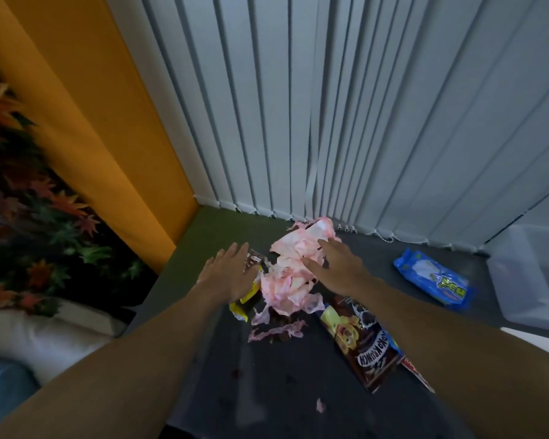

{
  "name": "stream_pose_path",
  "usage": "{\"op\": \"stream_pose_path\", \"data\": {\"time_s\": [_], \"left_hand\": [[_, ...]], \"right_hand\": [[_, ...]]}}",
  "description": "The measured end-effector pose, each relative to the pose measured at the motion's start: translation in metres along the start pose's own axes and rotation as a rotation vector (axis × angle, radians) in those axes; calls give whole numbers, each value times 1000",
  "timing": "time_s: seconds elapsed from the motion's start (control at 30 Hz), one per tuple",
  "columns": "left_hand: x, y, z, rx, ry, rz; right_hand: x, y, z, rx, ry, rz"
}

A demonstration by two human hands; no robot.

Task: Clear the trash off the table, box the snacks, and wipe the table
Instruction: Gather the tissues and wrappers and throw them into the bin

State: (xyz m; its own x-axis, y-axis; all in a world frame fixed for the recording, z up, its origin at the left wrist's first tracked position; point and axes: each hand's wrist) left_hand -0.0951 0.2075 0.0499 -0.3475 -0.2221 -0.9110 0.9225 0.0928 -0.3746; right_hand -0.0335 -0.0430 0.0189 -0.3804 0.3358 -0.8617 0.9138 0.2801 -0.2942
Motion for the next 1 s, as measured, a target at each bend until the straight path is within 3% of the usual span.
{"op": "stream_pose_path", "data": {"time_s": [0.57, 0.83, 1.0], "left_hand": [[5, 58, -9, 113, -6, -78], [47, 85, -42, 64, -127, -292], [65, 86, -50, 75, -23, -297]], "right_hand": [[18, 6, -7, 122, 108, 62], [68, 20, -29, 121, 177, -44], [94, 22, -33, 158, 159, -110]]}}
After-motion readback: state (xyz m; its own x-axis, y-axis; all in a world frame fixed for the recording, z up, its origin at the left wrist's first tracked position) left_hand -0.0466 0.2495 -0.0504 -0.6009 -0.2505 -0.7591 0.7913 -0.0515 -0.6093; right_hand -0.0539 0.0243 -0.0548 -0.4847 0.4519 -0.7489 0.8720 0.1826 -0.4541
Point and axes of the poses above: each hand's wrist, its own y-axis towards the middle knuckle, its own x-axis out of the palm, z = x × y, and after that the axes turned 1 degree about z, right-handed
